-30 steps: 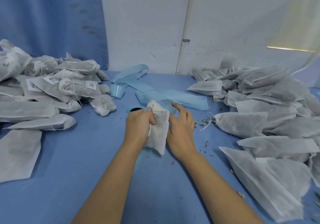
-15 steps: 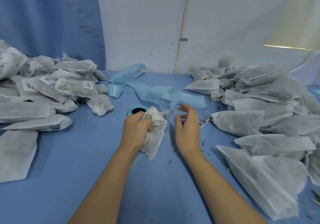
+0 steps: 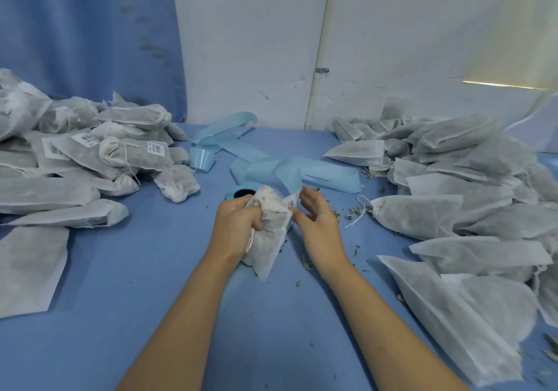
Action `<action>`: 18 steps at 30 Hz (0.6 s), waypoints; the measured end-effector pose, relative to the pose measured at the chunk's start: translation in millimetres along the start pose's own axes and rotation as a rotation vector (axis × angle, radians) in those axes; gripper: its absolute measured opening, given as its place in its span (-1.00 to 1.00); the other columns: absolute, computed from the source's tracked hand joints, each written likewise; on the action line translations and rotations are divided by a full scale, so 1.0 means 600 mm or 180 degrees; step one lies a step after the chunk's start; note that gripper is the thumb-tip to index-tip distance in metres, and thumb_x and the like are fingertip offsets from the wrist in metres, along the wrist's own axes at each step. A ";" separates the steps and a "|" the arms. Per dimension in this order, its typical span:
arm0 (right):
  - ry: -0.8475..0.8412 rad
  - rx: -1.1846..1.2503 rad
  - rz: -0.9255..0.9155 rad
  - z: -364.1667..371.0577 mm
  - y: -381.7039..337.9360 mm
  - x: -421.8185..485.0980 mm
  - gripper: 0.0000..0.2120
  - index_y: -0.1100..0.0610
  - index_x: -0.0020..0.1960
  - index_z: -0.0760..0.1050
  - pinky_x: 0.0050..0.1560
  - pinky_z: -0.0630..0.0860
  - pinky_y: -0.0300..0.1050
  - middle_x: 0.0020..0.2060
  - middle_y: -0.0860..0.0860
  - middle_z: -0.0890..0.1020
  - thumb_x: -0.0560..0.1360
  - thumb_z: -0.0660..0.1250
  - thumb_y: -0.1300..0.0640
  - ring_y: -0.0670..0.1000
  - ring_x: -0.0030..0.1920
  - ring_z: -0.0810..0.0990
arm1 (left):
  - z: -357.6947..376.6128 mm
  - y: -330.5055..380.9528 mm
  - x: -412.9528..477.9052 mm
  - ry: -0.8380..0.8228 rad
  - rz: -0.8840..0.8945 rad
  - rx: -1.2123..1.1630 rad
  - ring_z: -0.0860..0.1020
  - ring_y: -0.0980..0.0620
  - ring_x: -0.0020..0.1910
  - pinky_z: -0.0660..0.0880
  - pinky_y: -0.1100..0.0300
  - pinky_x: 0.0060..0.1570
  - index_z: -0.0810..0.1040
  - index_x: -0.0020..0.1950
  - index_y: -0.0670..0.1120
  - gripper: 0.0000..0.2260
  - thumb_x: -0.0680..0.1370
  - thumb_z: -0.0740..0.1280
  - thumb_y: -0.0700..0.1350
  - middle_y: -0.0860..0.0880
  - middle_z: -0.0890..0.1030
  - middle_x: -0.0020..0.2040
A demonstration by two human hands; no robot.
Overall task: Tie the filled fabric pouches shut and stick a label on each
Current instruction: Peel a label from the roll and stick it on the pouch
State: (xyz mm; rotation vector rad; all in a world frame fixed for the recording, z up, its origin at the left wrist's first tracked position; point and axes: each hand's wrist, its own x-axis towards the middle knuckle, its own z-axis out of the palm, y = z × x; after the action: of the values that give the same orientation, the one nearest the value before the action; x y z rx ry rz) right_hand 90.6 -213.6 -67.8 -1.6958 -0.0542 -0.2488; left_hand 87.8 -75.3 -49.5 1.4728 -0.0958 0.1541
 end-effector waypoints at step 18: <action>0.0454 0.0735 -0.0138 -0.005 -0.001 -0.001 -0.84 0.03 -0.01 0.54 -0.10 0.52 -0.34 -0.24 -0.15 0.65 0.62 0.20 0.19 -0.22 -0.19 0.60 | 0.006 -0.010 0.002 0.0274 0.0011 0.0204 0.21 0.02 -0.41 0.14 0.16 -0.37 0.21 -0.50 -0.09 -0.79 0.24 0.20 -0.30 0.05 0.23 -0.50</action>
State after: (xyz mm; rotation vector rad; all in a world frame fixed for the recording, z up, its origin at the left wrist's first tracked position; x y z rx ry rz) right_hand 89.5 -216.1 -67.2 -1.4450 -0.0131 -0.3810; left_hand 89.9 -79.2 -55.1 1.5277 -0.0237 0.2249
